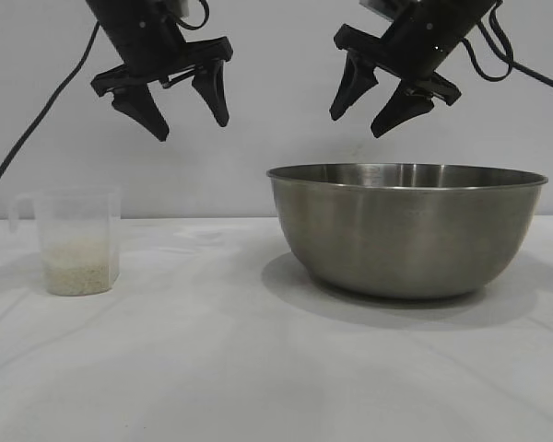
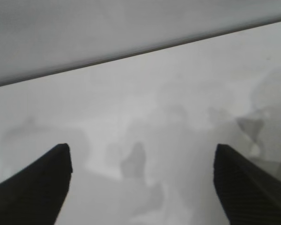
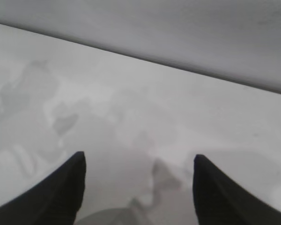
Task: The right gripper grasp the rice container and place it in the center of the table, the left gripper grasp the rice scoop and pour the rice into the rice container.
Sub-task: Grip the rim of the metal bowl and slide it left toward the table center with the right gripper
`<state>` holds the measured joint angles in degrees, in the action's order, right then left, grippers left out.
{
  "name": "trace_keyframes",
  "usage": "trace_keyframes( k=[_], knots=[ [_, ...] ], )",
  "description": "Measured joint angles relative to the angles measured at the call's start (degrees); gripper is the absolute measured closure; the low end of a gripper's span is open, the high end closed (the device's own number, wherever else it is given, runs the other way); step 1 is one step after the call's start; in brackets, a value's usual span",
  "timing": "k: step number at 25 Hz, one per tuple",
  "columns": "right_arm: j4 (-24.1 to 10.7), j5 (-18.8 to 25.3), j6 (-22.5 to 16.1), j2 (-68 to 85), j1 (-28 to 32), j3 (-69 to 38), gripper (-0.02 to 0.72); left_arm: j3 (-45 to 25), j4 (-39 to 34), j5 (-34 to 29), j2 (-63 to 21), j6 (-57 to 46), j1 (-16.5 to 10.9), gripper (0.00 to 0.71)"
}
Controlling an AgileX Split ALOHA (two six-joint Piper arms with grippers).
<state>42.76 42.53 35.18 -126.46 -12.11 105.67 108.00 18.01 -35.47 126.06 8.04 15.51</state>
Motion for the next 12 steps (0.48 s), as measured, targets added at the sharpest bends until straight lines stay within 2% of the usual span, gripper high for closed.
trace_keyframes(
  k=[12],
  knots=[
    [0.0, 0.23, 0.0, 0.0, 0.0, 0.0, 0.302, 0.0, 0.0, -0.31, 0.0, 0.0, 0.0, 0.185]
  ],
)
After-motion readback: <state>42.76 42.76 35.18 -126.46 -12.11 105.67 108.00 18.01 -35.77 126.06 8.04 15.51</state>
